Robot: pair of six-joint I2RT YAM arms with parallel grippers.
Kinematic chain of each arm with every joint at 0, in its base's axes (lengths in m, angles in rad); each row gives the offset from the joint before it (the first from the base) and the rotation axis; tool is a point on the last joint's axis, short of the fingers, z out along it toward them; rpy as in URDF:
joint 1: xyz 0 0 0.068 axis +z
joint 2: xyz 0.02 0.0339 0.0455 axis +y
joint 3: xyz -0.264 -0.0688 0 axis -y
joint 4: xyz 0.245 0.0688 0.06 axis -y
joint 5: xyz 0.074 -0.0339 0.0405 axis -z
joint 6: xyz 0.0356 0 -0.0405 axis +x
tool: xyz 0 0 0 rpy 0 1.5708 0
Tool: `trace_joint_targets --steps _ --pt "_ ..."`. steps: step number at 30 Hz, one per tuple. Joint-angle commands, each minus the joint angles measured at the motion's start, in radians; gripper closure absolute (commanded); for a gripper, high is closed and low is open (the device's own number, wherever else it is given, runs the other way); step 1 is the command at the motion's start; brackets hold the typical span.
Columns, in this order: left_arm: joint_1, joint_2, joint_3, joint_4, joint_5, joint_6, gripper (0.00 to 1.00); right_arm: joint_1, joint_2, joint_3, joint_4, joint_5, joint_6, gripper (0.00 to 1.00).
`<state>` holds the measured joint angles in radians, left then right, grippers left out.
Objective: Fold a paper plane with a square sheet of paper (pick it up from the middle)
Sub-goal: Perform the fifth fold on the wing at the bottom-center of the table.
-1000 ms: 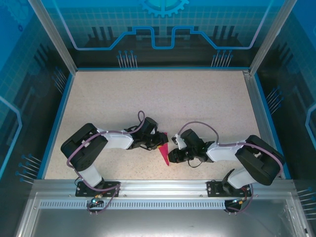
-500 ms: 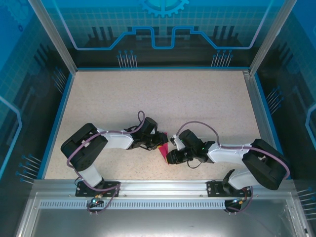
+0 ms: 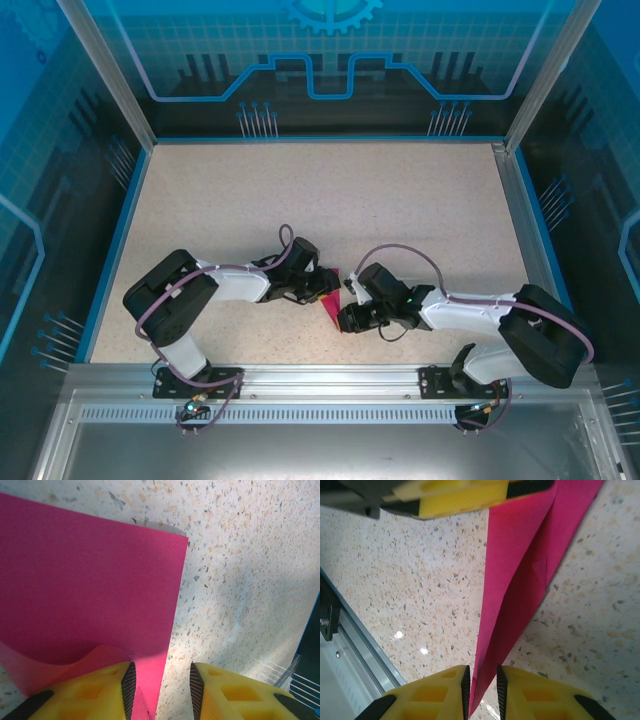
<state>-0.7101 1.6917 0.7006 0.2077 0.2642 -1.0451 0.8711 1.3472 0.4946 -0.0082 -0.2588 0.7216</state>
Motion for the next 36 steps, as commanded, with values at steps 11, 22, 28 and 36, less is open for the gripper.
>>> trace_joint_targets --steps 11,22,28,36 --pt "-0.002 -0.001 0.016 -0.042 0.002 0.002 0.62 0.019 0.023 0.049 -0.045 0.012 -0.017 0.79" --pt "-0.002 -0.001 0.020 -0.044 0.003 0.002 0.62 0.030 0.065 0.064 -0.025 0.000 -0.012 0.83" --pt "-0.001 -0.003 0.018 -0.047 0.001 0.002 0.62 0.047 0.079 0.078 -0.044 0.016 -0.022 0.84" --pt "0.000 -0.003 0.017 -0.048 0.003 0.003 0.62 0.047 0.032 0.089 -0.081 0.067 -0.016 0.81"
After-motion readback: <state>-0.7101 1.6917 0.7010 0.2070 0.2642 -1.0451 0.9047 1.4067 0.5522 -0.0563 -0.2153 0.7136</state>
